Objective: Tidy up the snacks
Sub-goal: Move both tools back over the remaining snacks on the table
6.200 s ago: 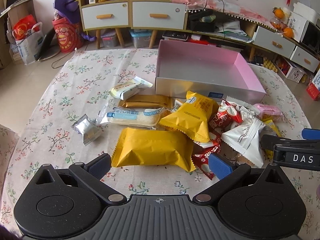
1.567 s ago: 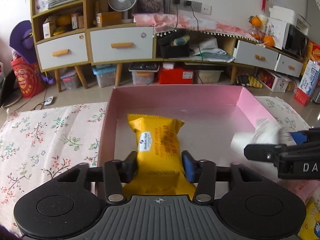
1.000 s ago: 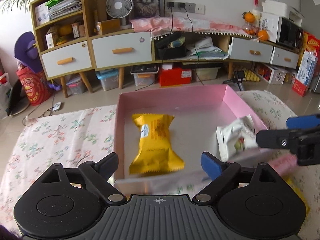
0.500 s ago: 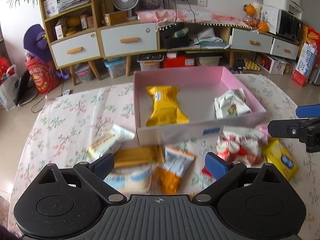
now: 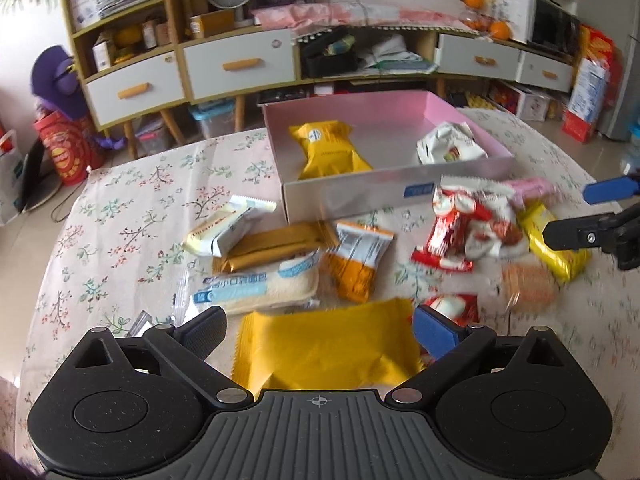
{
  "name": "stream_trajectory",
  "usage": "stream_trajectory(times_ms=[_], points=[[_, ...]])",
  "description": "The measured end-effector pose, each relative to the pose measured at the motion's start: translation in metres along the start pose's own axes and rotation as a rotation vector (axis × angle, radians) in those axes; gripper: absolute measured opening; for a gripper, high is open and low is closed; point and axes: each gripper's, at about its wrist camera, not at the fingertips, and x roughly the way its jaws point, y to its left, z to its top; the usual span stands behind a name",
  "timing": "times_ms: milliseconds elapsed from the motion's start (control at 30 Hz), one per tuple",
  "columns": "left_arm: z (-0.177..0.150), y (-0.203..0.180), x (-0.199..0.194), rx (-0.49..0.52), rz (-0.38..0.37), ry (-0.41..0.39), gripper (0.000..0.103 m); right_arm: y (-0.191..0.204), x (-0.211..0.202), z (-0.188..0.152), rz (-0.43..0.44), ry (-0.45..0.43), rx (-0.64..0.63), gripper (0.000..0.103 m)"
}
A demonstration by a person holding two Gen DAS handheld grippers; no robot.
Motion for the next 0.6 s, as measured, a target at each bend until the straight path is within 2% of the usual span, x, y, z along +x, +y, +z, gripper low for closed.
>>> stream_trajectory(times_ms=[433,600], points=[[-0.019,0.025,0.004,0.112,-0.194,-0.059,0.100,0.004,0.004,-0.016,0.163,0.009,-0.088,0.101],[-0.017,0.026,0.012,0.146,-0.257,-0.054,0.100,0.007,0.010,-0.020,0.191,0.025,-0.120,0.091]])
